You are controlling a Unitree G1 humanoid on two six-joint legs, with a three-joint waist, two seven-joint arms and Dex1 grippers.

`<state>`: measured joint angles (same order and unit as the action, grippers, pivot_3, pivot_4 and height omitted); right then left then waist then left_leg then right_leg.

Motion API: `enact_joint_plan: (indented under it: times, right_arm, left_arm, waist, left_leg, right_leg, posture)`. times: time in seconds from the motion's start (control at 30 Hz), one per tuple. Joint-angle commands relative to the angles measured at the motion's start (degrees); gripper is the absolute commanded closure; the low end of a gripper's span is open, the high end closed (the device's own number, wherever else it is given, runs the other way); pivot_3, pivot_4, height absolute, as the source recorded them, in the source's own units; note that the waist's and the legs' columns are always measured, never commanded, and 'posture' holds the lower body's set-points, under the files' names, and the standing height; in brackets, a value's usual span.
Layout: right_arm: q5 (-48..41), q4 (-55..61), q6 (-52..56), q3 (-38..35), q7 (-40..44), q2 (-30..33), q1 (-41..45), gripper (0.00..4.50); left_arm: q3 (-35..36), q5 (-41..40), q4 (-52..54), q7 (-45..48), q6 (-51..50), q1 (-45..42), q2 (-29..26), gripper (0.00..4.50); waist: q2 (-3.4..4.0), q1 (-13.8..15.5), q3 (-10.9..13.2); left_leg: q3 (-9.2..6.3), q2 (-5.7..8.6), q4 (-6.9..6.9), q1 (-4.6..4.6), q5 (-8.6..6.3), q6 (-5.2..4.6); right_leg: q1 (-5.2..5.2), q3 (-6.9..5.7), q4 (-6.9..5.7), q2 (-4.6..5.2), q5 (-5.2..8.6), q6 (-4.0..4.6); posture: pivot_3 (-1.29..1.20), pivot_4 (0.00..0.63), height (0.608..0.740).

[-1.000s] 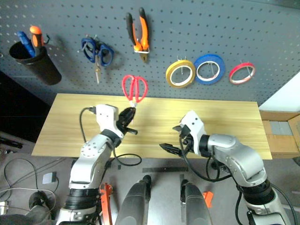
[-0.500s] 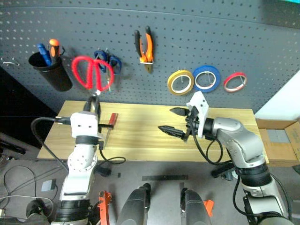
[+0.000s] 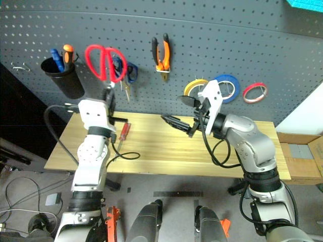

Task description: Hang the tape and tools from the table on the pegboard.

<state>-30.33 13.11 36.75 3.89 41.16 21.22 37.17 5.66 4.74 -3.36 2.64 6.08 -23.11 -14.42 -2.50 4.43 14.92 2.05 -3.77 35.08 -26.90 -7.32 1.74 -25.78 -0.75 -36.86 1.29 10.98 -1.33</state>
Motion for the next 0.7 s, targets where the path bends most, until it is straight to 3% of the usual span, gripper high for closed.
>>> enact_joint_plan:
  times: [0.03,0.3,0.7]
  right_arm:
    - [-0.2,2.3,-1.0,-0.3,0.1,0.0,0.4,0.0]
    - [-0.1,2.8,-1.1,0.1,-0.3,-0.2,0.2,0.0]
    - [-0.6,3.7,-0.3,-0.1,-1.0,-0.1,0.2,0.0]
  left_arm:
    - [0.2,-1.0,0.3,0.6,0.8,-0.9,-0.1,4.26]
    - [2.4,1.6,-3.0,-6.0,0.0,-2.6,0.3,4.26]
    - [1.0,-0.2,-9.7,-1.9,1.3,-4.5,-0.7,4.26]
  waist:
    - [0.0,0.0,-0.1]
    - [-0.02,-0.1,-0.9]
    - [0.02,-0.1,-2.1]
  left_leg:
    - [0.0,-0.01,0.0,0.01,0.0,0.0]
    - [-0.01,-0.02,0.0,0.05,0.01,-0.01]
    - [0.0,-0.02,0.01,0.1,0.02,-0.02]
  right_leg:
    - [0.0,0.0,-0.01,-0.01,0.0,0.0]
    - [0.0,0.0,-0.04,-0.04,-0.01,-0.01]
    - [0.03,0.0,-0.05,-0.03,-0.03,0.0]
  posture:
    - [0.13,0.165,0.74]
    - [0.12,0.158,0.74]
    - [0.12,0.152,0.74]
